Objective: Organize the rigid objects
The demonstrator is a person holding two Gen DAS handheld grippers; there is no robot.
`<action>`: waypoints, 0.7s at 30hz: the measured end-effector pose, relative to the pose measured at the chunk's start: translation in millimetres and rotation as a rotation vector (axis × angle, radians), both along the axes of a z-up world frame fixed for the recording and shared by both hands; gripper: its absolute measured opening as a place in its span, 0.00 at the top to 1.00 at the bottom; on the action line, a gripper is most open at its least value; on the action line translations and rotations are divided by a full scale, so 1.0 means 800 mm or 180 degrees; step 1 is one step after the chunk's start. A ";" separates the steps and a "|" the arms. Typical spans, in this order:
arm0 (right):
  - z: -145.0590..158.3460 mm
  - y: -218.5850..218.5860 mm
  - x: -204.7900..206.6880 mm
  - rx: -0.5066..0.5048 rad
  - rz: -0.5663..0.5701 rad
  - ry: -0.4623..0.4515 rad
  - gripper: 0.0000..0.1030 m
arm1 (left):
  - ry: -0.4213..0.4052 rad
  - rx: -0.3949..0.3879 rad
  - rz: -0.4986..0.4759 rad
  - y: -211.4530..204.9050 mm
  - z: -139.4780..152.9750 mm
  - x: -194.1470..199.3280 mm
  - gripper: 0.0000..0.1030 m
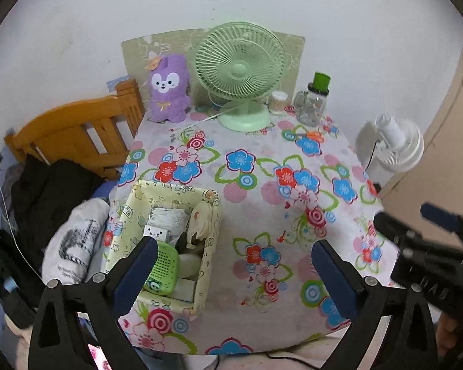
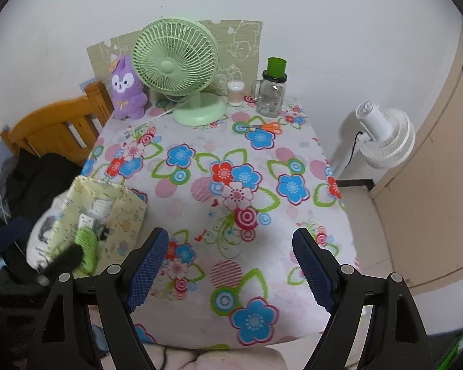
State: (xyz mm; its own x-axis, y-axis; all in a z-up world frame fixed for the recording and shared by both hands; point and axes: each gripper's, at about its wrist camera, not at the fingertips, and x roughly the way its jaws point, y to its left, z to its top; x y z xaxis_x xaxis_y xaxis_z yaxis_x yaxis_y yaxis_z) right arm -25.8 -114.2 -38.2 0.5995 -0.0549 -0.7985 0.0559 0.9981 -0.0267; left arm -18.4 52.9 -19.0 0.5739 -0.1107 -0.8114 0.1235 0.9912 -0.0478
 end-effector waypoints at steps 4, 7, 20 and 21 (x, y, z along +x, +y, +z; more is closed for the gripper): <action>0.002 -0.002 -0.003 -0.0007 0.0022 -0.0022 0.18 | -0.0058 -0.0036 0.0055 0.000 0.007 -0.003 0.01; 0.007 -0.003 -0.006 -0.0007 0.0021 -0.0077 0.18 | -0.0070 -0.0077 0.0069 0.000 0.009 -0.006 0.00; 0.022 -0.007 -0.014 0.0028 0.0073 -0.0241 0.18 | -0.0169 -0.0037 0.0130 -0.006 0.019 -0.015 0.00; 0.022 -0.007 -0.014 0.0040 0.0080 -0.0243 0.18 | -0.0159 -0.0030 0.0118 -0.007 0.019 -0.016 0.00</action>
